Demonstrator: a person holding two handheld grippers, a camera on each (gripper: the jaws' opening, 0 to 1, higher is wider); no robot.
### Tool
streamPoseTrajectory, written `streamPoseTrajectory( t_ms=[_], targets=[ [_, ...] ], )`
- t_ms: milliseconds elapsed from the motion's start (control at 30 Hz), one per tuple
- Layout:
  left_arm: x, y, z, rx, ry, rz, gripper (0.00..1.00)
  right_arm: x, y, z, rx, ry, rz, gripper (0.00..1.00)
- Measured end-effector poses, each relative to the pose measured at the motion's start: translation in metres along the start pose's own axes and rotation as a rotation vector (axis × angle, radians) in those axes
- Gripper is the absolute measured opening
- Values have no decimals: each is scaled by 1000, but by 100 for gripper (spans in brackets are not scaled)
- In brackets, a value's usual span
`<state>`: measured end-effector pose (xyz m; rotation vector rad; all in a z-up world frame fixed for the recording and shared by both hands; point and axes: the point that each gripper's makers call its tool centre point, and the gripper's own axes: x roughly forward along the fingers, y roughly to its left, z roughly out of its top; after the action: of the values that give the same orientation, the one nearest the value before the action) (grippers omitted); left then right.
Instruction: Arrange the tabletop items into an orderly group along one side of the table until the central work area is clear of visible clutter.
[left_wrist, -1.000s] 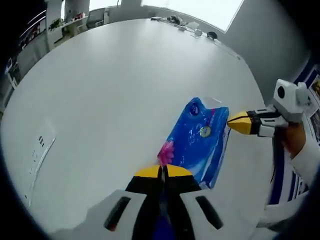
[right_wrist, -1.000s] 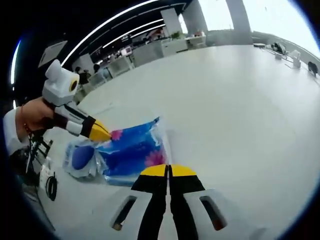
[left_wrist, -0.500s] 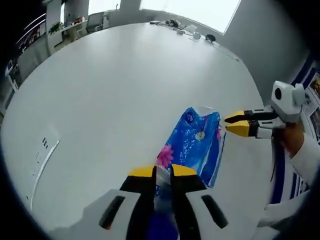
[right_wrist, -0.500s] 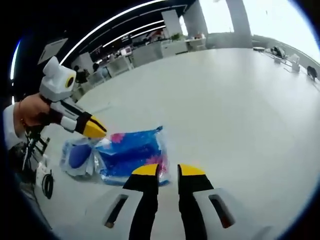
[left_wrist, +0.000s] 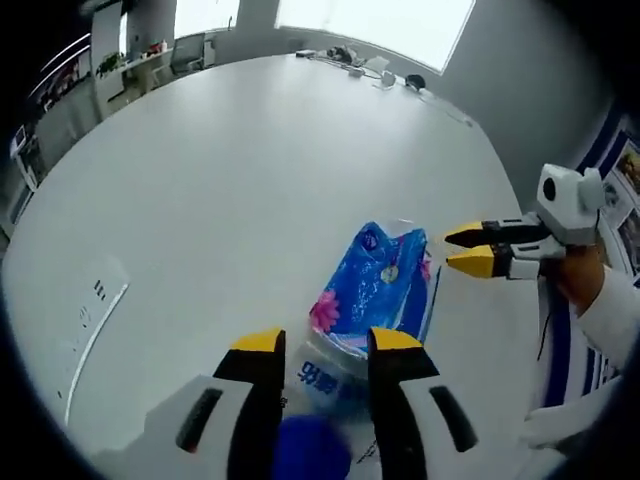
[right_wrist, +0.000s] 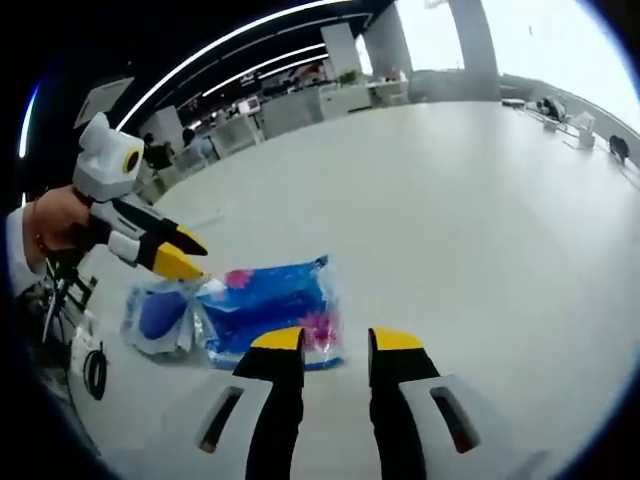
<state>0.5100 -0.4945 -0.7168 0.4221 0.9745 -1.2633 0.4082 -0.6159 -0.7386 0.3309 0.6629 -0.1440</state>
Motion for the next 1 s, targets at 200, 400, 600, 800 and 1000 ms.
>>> streamPoseTrajectory(
  t_ms=[200,400,600,800,1000],
  targets=[
    [-8,-3,1,-3,-11,-4,43,-5,5,5,-2,-14,-7,30],
    [-15,-8,-2,-15,-19,-11,58,-9,4,10,-4,-23,-20,35],
    [-25,-11,1,-27,-39,-19,67,-15,8,12,-12,-26,-27,39],
    [-34,-13,5,-13,-50,-21,76,-19,10,15,-19,-31,-28,42],
    [-42,-13,12,-17,-71,-28,82,-27,15,20,-27,-36,-28,47]
  ],
)
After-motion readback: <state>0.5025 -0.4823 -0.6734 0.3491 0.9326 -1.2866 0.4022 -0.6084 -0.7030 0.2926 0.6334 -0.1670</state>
